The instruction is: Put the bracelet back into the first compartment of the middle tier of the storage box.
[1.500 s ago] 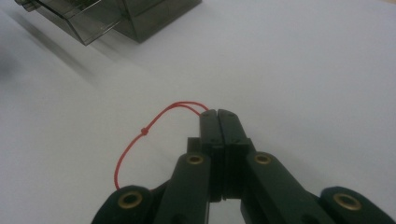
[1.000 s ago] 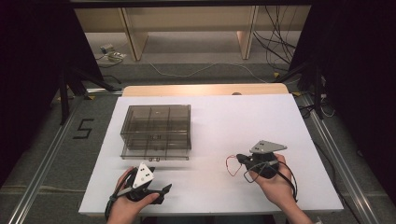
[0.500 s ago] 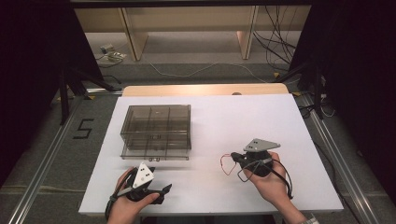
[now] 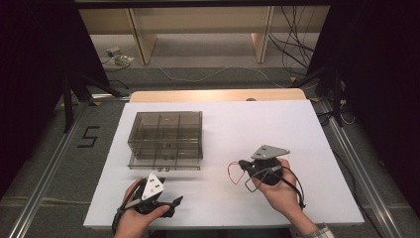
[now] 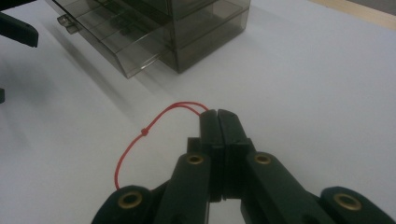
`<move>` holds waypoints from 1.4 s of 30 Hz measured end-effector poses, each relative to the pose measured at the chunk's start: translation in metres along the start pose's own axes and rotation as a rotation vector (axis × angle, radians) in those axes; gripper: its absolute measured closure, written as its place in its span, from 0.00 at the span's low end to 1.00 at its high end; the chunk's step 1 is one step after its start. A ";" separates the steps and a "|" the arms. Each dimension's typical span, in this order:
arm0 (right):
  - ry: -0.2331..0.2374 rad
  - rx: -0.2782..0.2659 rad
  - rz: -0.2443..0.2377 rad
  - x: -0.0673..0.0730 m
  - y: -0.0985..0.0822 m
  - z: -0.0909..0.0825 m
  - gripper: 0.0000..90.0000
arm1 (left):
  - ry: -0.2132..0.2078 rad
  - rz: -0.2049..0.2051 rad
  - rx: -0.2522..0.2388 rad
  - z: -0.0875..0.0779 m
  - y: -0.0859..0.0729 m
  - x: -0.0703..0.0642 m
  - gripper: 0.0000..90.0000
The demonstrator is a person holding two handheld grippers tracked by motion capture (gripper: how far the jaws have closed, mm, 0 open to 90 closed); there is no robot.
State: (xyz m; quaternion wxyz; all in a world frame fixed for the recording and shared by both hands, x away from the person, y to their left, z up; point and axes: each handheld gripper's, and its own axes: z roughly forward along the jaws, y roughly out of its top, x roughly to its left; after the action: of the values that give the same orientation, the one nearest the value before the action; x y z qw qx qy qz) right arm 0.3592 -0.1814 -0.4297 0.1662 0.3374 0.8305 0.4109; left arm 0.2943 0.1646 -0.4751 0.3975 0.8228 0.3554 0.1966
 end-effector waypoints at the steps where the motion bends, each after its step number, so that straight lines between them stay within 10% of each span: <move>1: 0.000 0.000 0.000 0.000 0.000 0.000 1.00 | 0.000 0.000 0.000 0.000 0.000 0.000 0.18; 42: 0.051 -0.016 -0.055 0.027 0.036 0.031 1.00 | -0.003 0.000 -0.004 0.000 0.000 -0.001 0.18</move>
State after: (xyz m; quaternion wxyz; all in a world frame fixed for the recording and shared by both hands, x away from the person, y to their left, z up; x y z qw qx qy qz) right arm 0.3725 -0.1294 -0.4195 0.1588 0.3026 0.8402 0.4211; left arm 0.2939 0.1641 -0.4749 0.3995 0.8223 0.3547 0.1962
